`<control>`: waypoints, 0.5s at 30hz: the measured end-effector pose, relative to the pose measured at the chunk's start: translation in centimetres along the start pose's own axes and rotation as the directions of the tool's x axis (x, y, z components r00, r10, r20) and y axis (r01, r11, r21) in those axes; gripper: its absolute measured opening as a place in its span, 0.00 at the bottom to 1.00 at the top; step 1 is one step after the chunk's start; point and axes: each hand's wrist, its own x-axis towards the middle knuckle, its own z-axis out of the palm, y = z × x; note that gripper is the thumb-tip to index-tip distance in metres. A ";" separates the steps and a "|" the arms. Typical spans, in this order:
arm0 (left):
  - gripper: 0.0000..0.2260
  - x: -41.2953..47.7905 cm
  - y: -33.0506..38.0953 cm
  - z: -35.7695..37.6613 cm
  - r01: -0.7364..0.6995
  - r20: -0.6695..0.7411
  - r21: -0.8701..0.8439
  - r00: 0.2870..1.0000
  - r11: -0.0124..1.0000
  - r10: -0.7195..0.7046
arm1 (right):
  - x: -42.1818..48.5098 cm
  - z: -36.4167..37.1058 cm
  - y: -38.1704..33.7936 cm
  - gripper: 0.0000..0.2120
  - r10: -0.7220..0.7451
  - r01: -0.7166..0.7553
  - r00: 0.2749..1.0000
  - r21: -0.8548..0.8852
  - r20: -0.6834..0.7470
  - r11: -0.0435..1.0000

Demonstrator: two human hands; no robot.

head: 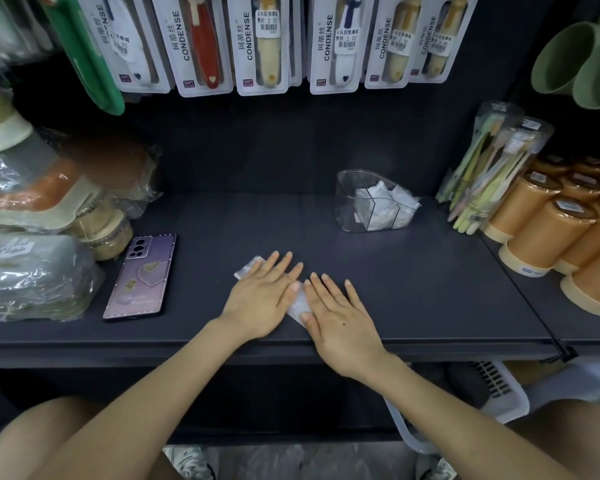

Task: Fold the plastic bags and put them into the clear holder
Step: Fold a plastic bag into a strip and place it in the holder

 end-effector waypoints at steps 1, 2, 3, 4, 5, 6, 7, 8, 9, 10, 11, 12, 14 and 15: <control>0.41 0.1 -0.8 -0.1 0.001 0.014 0.000 1.000 1.000 -0.001 | 0.0 -0.1 0.0 0.51 0.006 -0.005 1.000 -0.018 0.020 1.000; 0.41 0.2 -1.7 -0.2 0.009 0.018 0.004 1.000 1.000 -0.009 | 0.0 -0.2 -0.1 0.50 0.011 -0.010 0.999 -0.024 0.032 1.000; 0.41 0.2 -2.7 -0.4 0.018 0.024 0.013 1.000 1.000 -0.018 | 0.0 -0.4 -0.1 0.49 0.017 -0.016 0.999 -0.026 0.046 1.000; 0.40 0.2 -3.5 -0.5 0.022 0.037 0.026 0.999 0.999 -0.023 | -0.1 -0.6 -0.1 0.47 0.022 -0.021 0.998 -0.030 0.060 0.999; 0.39 0.1 -4.0 -0.6 0.022 0.053 0.041 0.998 0.999 -0.024 | -0.3 -0.8 0.0 0.46 0.026 -0.023 0.997 -0.032 0.069 0.999; 0.38 0.0 -4.2 -0.6 0.022 0.062 0.052 0.998 0.998 -0.025 | -0.6 -1.0 0.3 0.44 0.029 -0.027 0.996 -0.030 0.079 0.999; 0.38 -0.1 -4.3 -0.6 0.024 0.065 0.061 0.997 0.998 -0.028 | -1.0 -1.1 0.7 0.44 0.029 -0.027 0.996 -0.031 0.083 0.999; 0.38 -0.1 -4.2 -0.6 0.026 0.063 0.066 0.998 0.998 -0.030 | -1.5 -1.3 1.2 0.44 0.026 -0.022 0.996 -0.042 0.082 0.999; 0.38 -0.1 -4.1 -0.5 0.028 0.062 0.069 0.998 0.997 -0.032 | -2.0 -1.4 1.8 0.45 0.026 -0.020 0.996 -0.059 0.089 0.998; 0.38 0.0 -4.1 -0.4 0.031 0.058 0.069 0.998 0.997 -0.035 | -2.6 -1.6 2.4 0.48 0.039 -0.031 0.993 -0.068 0.116 0.997; 0.39 0.0 -4.1 -0.4 0.038 0.055 0.069 0.998 0.997 -0.042 | -3.0 -1.8 3.0 0.50 0.054 -0.046 0.988 -0.061 0.143 0.997; 0.39 0.0 -4.1 -0.3 0.049 0.052 0.070 0.997 0.996 -0.053 | -3.2 -2.1 3.3 0.52 0.076 -0.071 0.986 -0.040 0.148 0.997; 0.36 -0.2 -3.7 -0.3 0.096 0.051 0.073 0.994 0.993 -0.100 | -3.0 -2.5 3.2 0.54 0.199 -0.199 0.980 0.054 0.004 0.979; 0.32 -0.3 -3.3 -0.2 0.139 0.046 0.075 0.989 0.987 -0.143 | -2.7 -2.5 2.9 0.50 0.271 -0.259 0.955 0.104 -0.122 0.960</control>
